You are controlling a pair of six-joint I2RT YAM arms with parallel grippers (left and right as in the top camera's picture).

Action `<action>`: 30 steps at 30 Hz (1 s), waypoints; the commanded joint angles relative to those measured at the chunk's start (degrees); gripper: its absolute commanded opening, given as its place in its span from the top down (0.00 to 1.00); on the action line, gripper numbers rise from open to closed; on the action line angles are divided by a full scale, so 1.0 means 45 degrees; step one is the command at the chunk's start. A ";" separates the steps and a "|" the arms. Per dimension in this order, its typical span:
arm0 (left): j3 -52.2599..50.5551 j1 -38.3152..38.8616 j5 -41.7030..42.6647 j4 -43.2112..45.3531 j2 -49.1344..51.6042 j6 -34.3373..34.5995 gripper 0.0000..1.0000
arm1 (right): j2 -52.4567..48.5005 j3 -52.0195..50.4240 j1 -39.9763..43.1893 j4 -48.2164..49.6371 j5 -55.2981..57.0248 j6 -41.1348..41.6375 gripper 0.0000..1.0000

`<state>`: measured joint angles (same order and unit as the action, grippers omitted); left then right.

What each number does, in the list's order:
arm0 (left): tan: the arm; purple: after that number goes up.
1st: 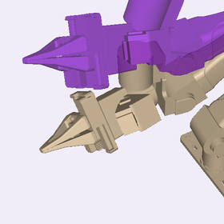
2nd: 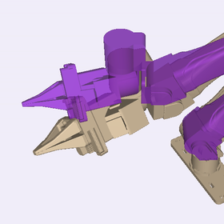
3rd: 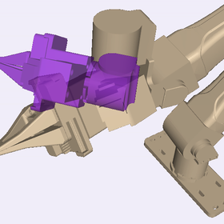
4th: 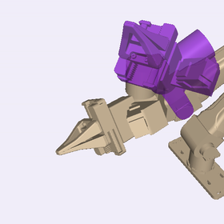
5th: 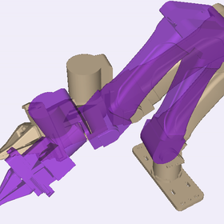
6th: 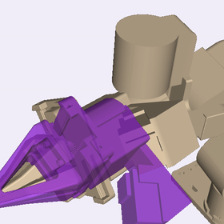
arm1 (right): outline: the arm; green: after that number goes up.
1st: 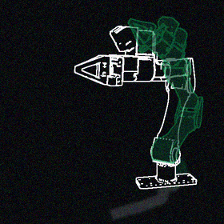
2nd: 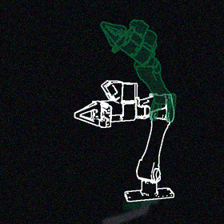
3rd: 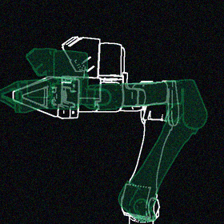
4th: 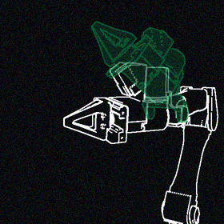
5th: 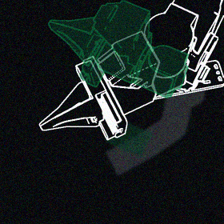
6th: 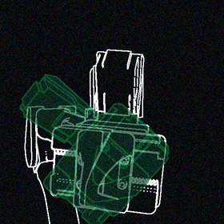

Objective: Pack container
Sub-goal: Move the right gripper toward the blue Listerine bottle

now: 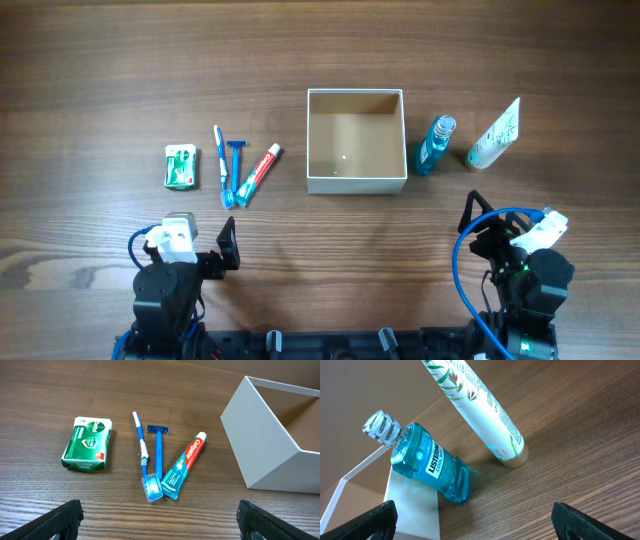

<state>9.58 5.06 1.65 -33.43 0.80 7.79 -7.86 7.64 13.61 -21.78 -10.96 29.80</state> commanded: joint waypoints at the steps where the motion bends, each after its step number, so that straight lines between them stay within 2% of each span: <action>1: -0.0175 -0.0092 0.0194 -0.0044 -0.0092 0.0073 0.00 | -0.0160 -0.0039 -0.0175 0.0015 0.0223 0.3026 0.00; 5: -0.0175 -0.0092 0.0194 -0.0044 -0.0092 0.0073 0.00 | -0.0291 -0.0039 -0.0175 0.0015 0.0223 0.2973 0.00; 7: -0.0175 -0.0092 0.0194 -0.0039 -0.0092 0.0073 0.00 | -0.0316 -0.0039 -0.0175 0.0015 0.0112 0.2089 0.00; 10: -0.0175 -0.0092 0.0194 -0.0039 -0.0092 0.0073 0.00 | -0.0316 0.0039 -0.0175 0.0379 -0.1243 -0.0408 0.00; 14: -0.0175 -0.0092 0.0194 -0.0044 -0.0092 0.0073 0.00 | -0.0316 0.1715 -0.0175 0.0457 -0.2356 -0.2205 0.00; 18: -0.0175 -0.0092 0.0194 -0.0044 -0.0092 0.0073 0.00 | -0.1127 0.4532 -0.0175 0.0568 -0.3779 -0.2259 0.00; 24: -0.0175 -0.0092 0.0194 -0.0044 -0.0092 0.0073 0.00 | -0.5654 0.9612 -0.0180 -0.0136 -0.6377 -0.2302 0.00; 27: -0.0175 -0.0092 0.0194 -0.0044 -0.0092 0.0073 0.00 | -0.8918 1.2624 -0.0374 -0.2118 -0.6989 -0.3225 0.00; 30: -0.0175 -0.0092 0.0194 -0.0044 -0.0092 0.0073 0.00 | -1.2114 1.5591 -0.1530 -0.5042 -0.5610 -0.5008 0.00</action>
<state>9.56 5.06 1.65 -33.45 0.84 7.79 -52.42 68.31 10.92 -37.06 -39.00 15.64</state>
